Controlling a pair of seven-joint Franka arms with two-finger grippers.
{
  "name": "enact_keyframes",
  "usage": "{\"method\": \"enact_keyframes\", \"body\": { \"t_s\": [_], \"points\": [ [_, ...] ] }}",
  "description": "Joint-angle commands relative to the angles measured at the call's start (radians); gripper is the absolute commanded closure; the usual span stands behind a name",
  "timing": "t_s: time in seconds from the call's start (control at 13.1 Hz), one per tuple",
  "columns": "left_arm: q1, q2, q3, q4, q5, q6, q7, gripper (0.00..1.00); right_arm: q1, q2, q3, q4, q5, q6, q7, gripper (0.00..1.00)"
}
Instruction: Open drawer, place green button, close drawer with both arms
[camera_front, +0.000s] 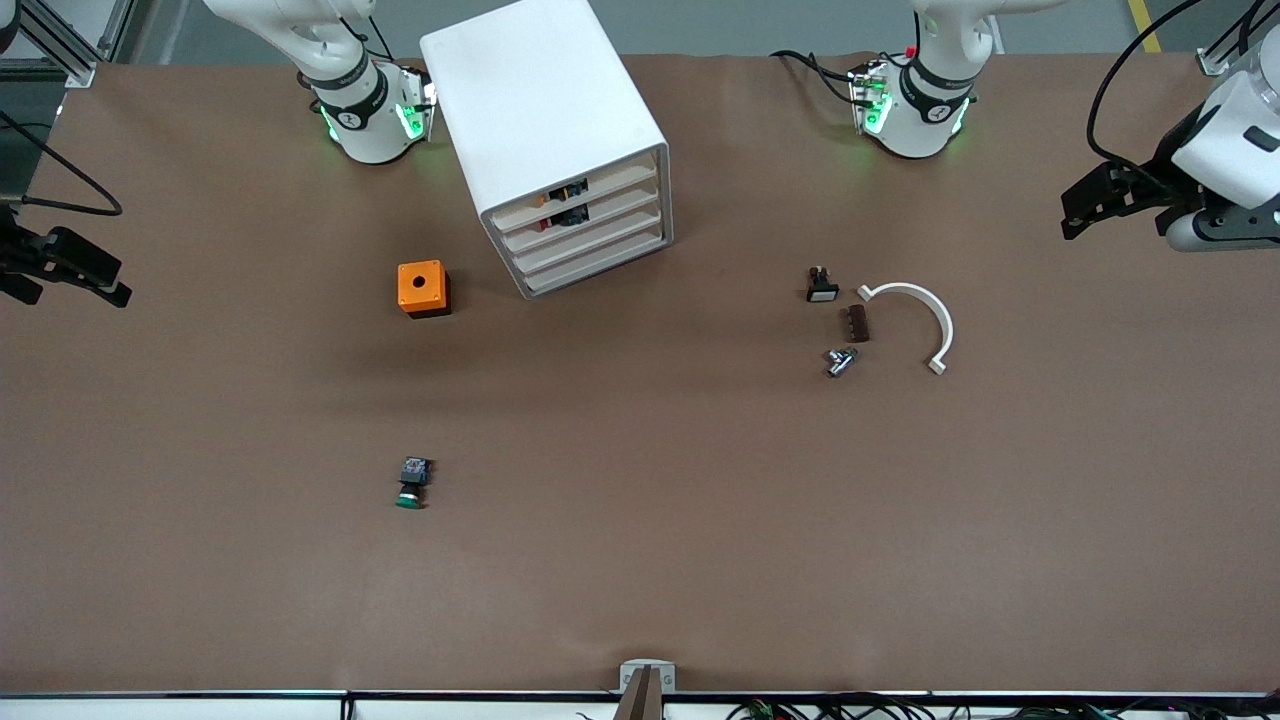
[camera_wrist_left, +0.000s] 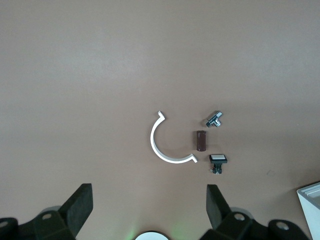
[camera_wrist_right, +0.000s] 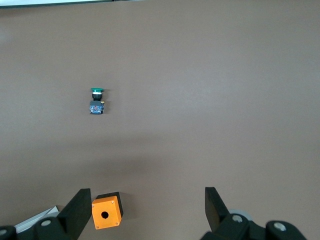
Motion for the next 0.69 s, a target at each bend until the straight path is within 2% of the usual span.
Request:
{"method": "enact_keyframes", "body": {
  "t_s": [0.0, 0.23, 0.61],
  "points": [
    [0.004, 0.01, -0.006, 0.023, 0.021, -0.017, -0.004, 0.0, -0.002, -0.013, 0.001, -0.008, -0.002, -0.006, -0.001, 0.0],
    [-0.005, 0.041, -0.009, 0.035, 0.009, -0.017, -0.004, 0.0, -0.002, -0.013, 0.001, -0.008, -0.002, -0.008, -0.001, 0.0],
    [-0.037, 0.198, -0.065, 0.042, -0.019, -0.003, -0.01, 0.0, -0.002, 0.0, 0.007, -0.013, -0.002, -0.005, -0.001, 0.0]
  ]
}}
